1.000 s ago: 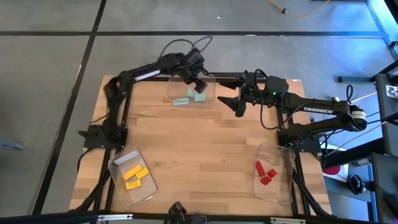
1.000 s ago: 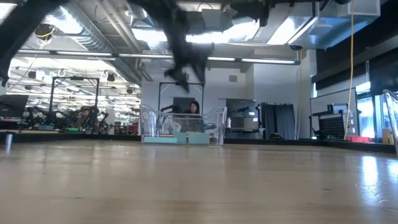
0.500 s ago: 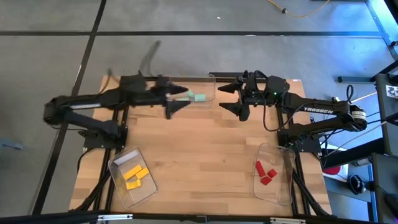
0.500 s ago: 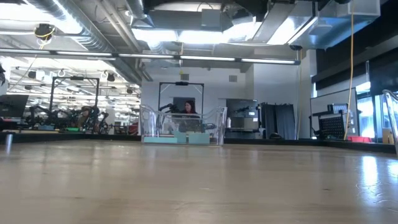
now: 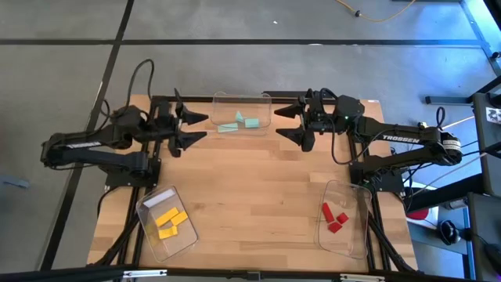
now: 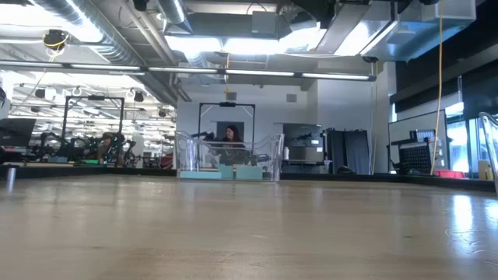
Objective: Sort & place blocks by color
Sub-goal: Return to Home Position
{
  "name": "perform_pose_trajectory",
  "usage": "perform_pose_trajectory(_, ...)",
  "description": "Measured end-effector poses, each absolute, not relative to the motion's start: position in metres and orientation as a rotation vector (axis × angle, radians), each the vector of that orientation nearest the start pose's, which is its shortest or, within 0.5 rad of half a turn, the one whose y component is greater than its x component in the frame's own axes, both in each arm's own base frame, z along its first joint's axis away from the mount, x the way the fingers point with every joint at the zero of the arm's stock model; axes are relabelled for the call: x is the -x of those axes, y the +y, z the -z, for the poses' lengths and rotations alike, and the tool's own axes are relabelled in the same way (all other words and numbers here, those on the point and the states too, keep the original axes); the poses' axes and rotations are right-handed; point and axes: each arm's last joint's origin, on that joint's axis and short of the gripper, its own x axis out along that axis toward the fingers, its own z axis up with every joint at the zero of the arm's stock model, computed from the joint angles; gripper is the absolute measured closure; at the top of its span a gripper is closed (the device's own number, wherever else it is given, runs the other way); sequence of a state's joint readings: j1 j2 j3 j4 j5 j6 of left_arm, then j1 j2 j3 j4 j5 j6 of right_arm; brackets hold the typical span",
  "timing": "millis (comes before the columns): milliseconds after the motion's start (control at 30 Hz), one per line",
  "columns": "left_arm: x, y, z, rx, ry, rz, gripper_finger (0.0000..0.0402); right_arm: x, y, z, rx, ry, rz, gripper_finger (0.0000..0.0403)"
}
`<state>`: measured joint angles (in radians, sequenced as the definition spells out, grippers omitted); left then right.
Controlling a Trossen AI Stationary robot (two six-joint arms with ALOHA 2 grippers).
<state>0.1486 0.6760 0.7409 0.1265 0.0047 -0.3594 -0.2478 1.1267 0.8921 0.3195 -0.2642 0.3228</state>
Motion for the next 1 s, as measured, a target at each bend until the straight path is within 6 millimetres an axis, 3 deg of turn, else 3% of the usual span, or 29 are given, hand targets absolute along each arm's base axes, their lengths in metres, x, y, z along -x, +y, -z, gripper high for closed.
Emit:
perform_pose_trajectory(833, -0.145, 0.021, -0.3656, 0.305, -0.238, -0.084, 0.0075, -0.2482, -0.055, -0.3514, -0.318, -0.079, -0.029, 0.0023)
perform_pose_trajectory(1000, -0.145, 0.0212, -0.3653, 0.412, -0.243, -0.084, 0.0079, -0.2483, -0.055, -0.3506, -0.32, -0.071, -0.028, 0.0023)
